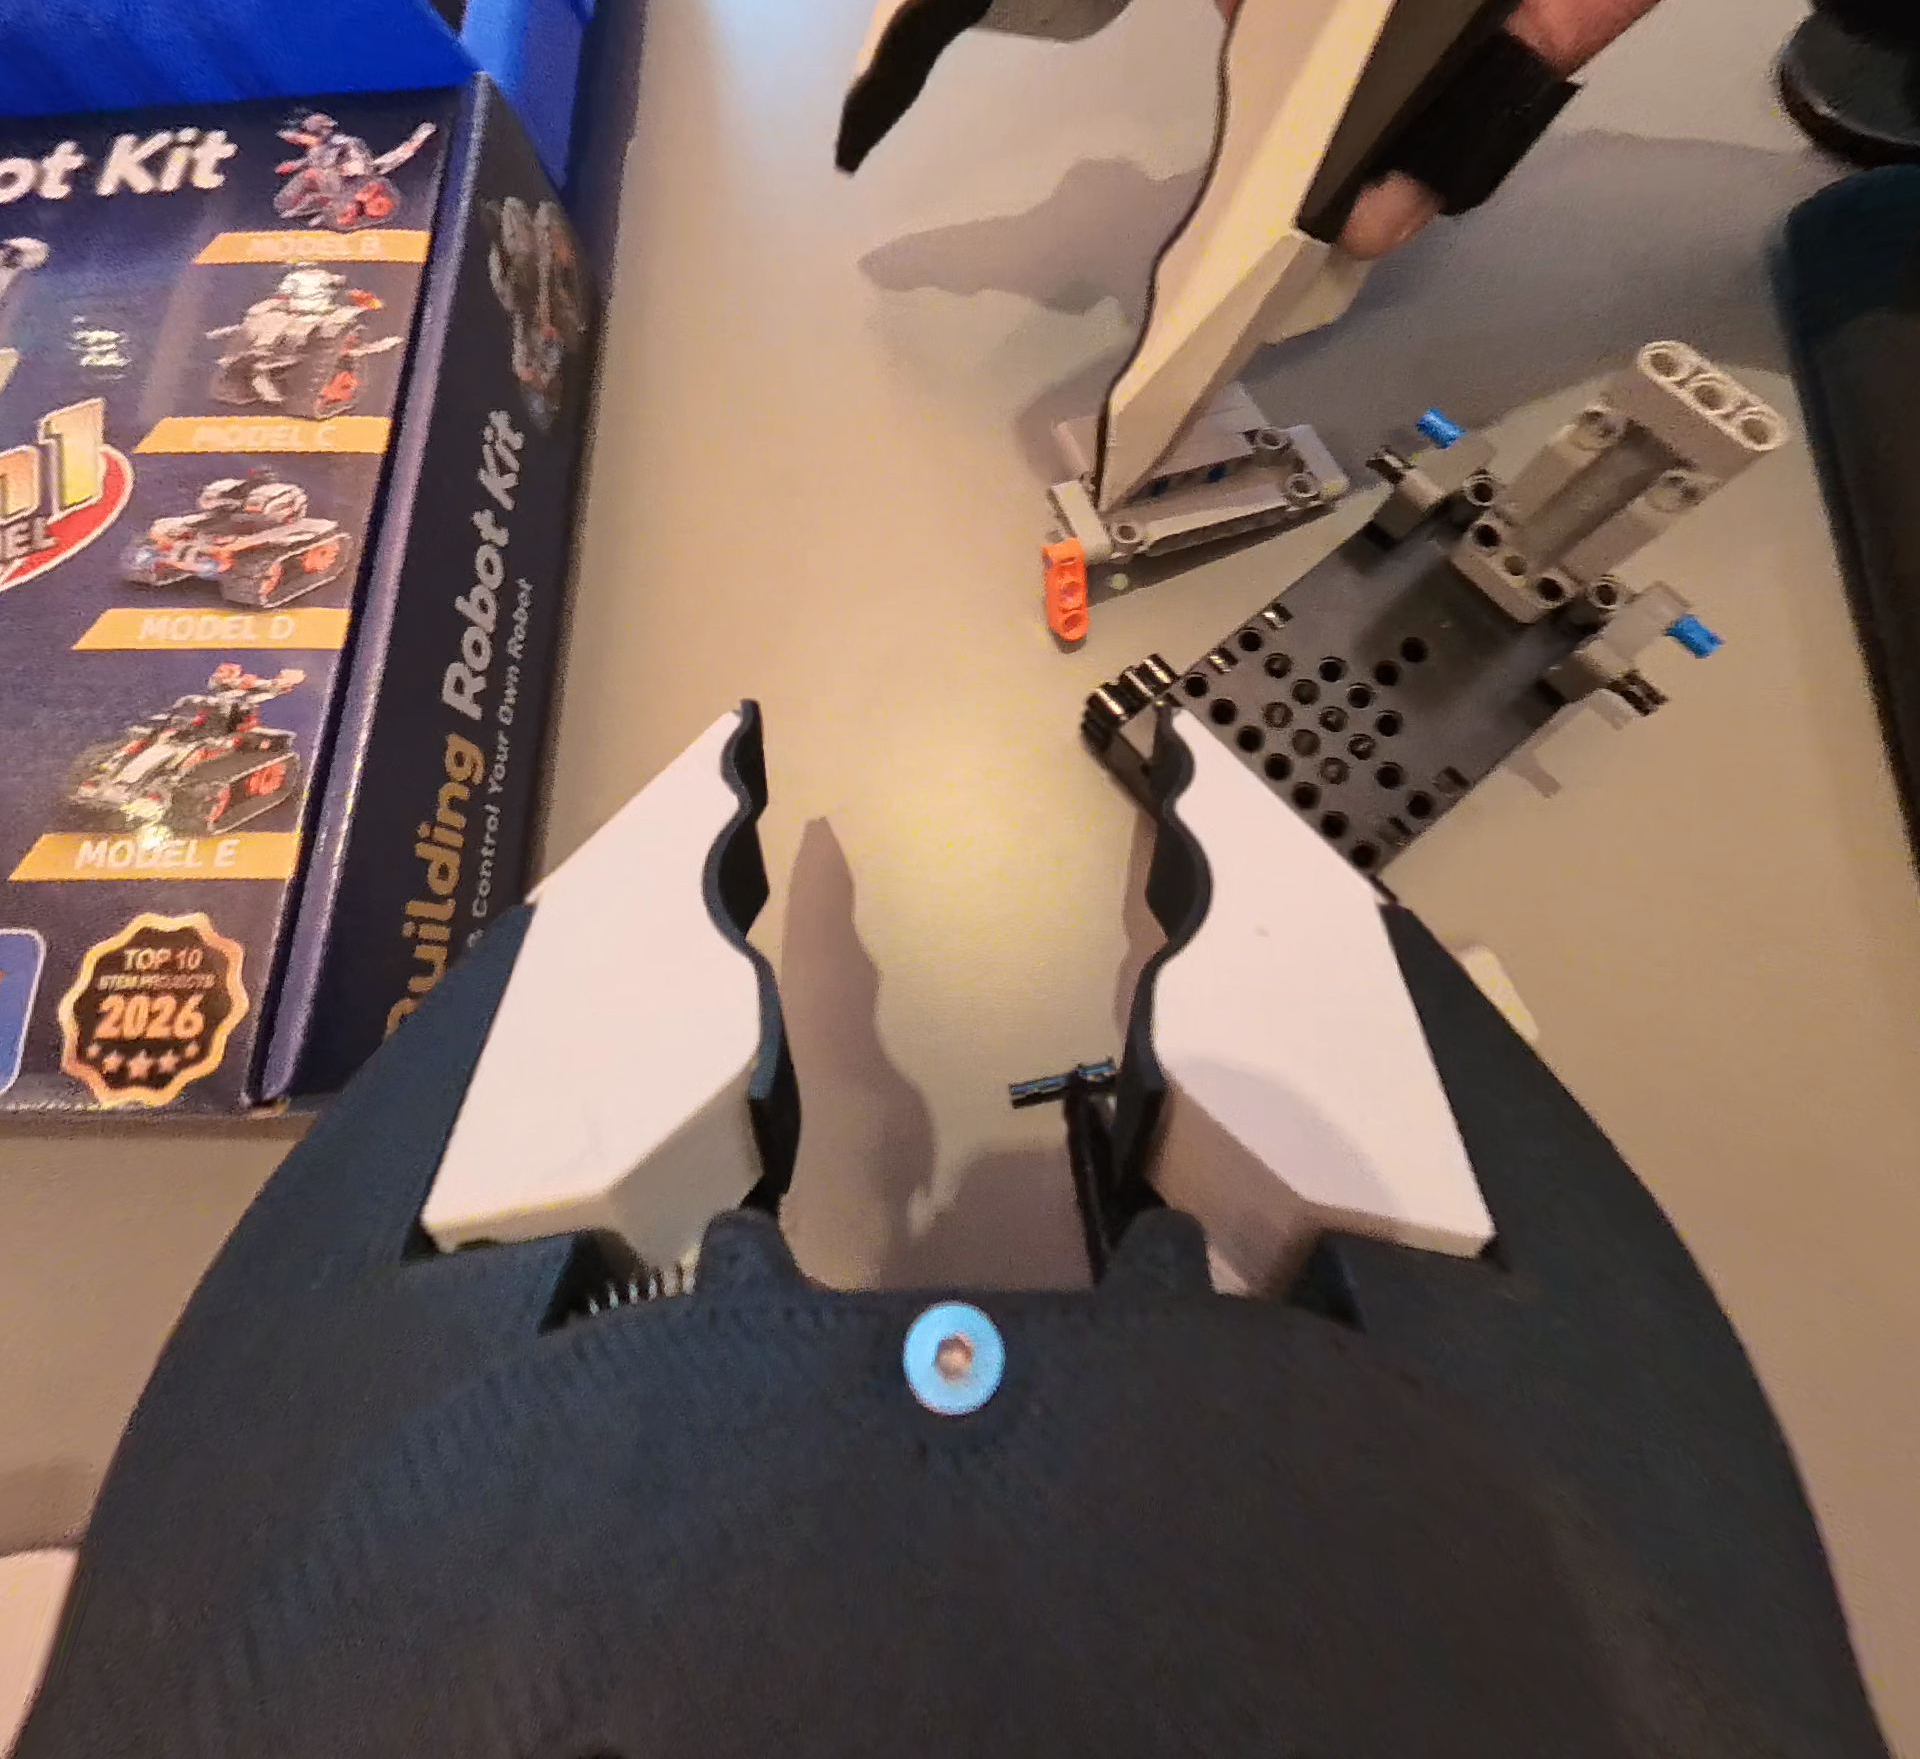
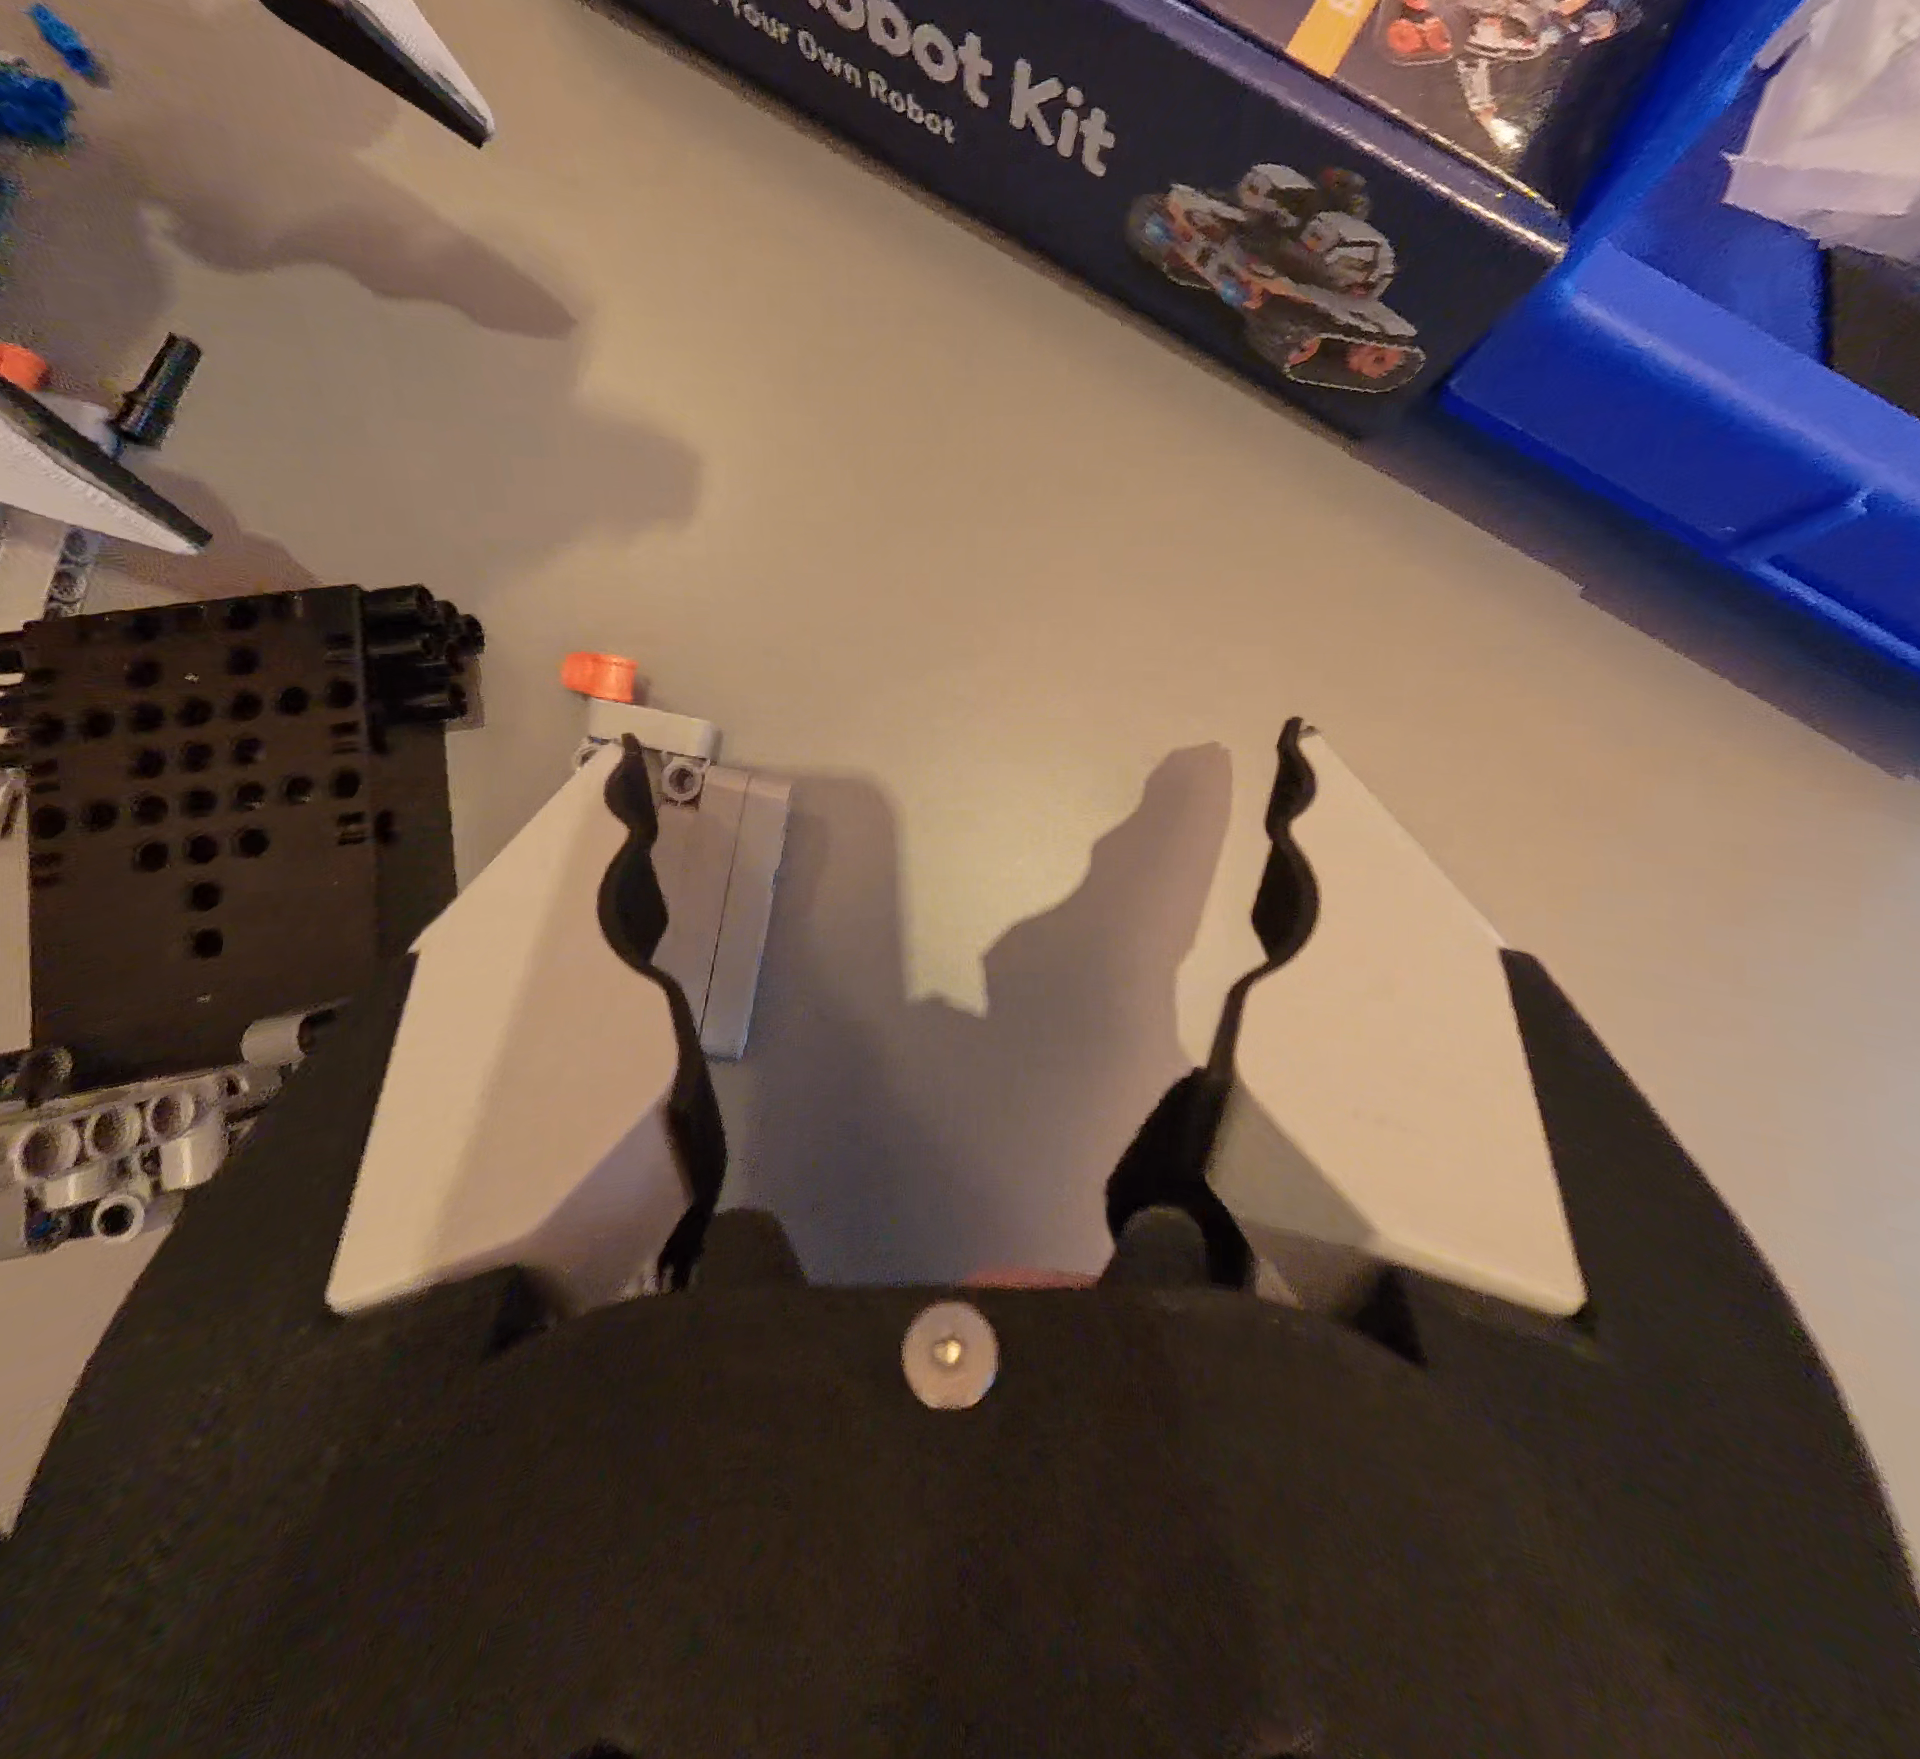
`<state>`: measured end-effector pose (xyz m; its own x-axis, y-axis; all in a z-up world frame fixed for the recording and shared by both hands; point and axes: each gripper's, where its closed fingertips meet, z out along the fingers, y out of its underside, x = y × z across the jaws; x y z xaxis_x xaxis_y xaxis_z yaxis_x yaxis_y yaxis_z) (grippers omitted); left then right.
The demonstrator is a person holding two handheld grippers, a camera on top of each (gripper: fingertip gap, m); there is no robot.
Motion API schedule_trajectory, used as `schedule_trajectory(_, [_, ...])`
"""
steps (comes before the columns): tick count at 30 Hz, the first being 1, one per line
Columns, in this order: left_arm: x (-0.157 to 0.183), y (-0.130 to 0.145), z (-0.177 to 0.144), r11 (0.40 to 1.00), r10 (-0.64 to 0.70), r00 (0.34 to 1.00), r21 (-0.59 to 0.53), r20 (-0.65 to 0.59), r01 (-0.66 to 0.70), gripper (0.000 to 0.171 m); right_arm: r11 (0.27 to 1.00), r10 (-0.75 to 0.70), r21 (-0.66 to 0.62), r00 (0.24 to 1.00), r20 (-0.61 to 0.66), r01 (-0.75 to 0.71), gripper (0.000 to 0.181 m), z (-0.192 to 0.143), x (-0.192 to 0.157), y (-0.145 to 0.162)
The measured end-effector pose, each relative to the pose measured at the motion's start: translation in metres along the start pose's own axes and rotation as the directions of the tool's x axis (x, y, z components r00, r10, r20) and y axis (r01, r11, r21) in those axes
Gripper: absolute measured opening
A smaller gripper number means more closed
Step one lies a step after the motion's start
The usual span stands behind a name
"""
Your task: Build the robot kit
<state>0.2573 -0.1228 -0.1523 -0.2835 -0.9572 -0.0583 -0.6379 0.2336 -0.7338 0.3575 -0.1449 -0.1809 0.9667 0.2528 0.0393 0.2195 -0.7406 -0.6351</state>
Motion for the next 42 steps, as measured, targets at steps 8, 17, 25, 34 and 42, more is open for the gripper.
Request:
schedule_trajectory(8, [-0.021, 0.007, 0.010, 0.997, -0.072, 0.995, 0.013, 0.073, 0.071, 0.093, 1.000, 0.018, 0.011, 0.993, -0.116, -0.017, 0.135, 0.000, 0.019, 0.006])
schedule_trajectory(17, [-0.031, 0.000, 0.009, 0.995, -0.093, 0.991, 0.055, 0.094, 0.088, 0.097, 0.982, 0.104, 0.175, 0.971, -0.214, -0.067, 0.139, -0.019, 0.040, -0.011])
schedule_trajectory(25, [-0.038, -0.002, 0.012, 0.994, -0.102, 0.988, 0.051, 0.120, 0.096, 0.097, 0.989, 0.104, 0.127, 0.962, -0.254, -0.073, 0.145, -0.010, 0.048, 0.000])
schedule_trajectory(34, [-0.047, 0.006, 0.025, 0.990, -0.142, 0.979, 0.019, 0.144, 0.140, 0.098, 0.979, 0.201, 0.043, 0.970, -0.133, -0.197, 0.150, 0.012, 0.040, 0.025])
schedule_trajectory(42, [-0.048, 0.003, 0.033, 0.987, -0.163, 0.976, 0.021, 0.143, 0.162, 0.096, 0.950, 0.310, 0.104, 0.930, -0.197, -0.294, 0.131, 0.011, 0.060, 0.024])
